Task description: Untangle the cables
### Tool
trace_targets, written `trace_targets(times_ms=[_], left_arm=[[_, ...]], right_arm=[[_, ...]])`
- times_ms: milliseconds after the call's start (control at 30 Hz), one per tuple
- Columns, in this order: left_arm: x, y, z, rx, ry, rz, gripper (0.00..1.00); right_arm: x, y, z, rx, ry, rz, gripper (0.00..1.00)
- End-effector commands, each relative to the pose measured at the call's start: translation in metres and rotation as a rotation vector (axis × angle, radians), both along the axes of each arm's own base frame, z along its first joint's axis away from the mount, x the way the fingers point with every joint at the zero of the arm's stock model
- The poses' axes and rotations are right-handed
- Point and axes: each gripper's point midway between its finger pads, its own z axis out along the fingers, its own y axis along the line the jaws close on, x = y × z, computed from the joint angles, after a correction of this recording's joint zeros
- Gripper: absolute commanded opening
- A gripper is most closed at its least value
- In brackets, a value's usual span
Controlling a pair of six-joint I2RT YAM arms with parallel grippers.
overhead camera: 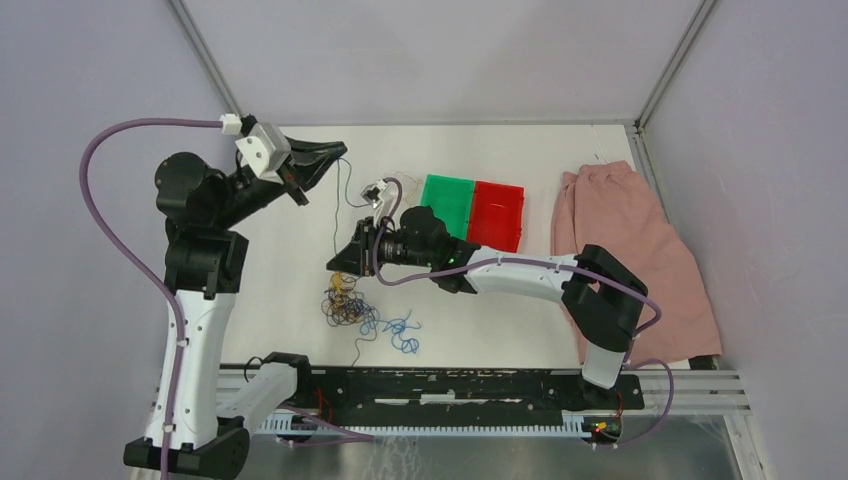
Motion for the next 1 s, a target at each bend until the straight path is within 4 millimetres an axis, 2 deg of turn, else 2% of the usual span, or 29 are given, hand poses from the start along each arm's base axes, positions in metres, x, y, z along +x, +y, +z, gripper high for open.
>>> trace_targets(times_ms=[0,300,400,467,567,733,933,967], left_arm=[[-0.018,-0.001,0.062,-0.065,-0.145,-0.023,0.03],[-0.027,0.009,0.152,-0.142,-0.376,0.029,0.03],[-0.03,0.012,0.174,-0.167,-0.439,0.049,0.03],[-0.029,0.013,0.181,-0.173,-0.452,0.05,0.03],[-0.022,0.01,0.175,-0.165,-0.424,0.041,0.03],[-0.012,0.006,0.143,-0.132,-0.355,0.025,0.03],[-0.005,-0.008,0.095,-0.104,-0.232,-0.064,0.03],[-0.006,-0.011,0.091,-0.107,-0.215,-0.082,0.03]], right_arm=[[0.005,-0.003,-0.012,-0.024,-0.009,-0.054,0.22],[0.01,-0.013,-0.051,-0.127,0.009,-0.122,0.23],[0.01,-0.018,-0.062,-0.16,0.02,-0.141,0.3],[0.011,-0.023,-0.065,-0.17,0.023,-0.152,0.35],[0.012,-0.031,-0.052,-0.166,-0.004,-0.172,0.48],[0.014,-0.062,-0.016,-0.178,-0.079,-0.207,0.66],[0.037,-0.124,0.019,-0.166,-0.138,-0.33,0.72],[0.04,-0.131,0.017,-0.177,-0.138,-0.345,0.72]])
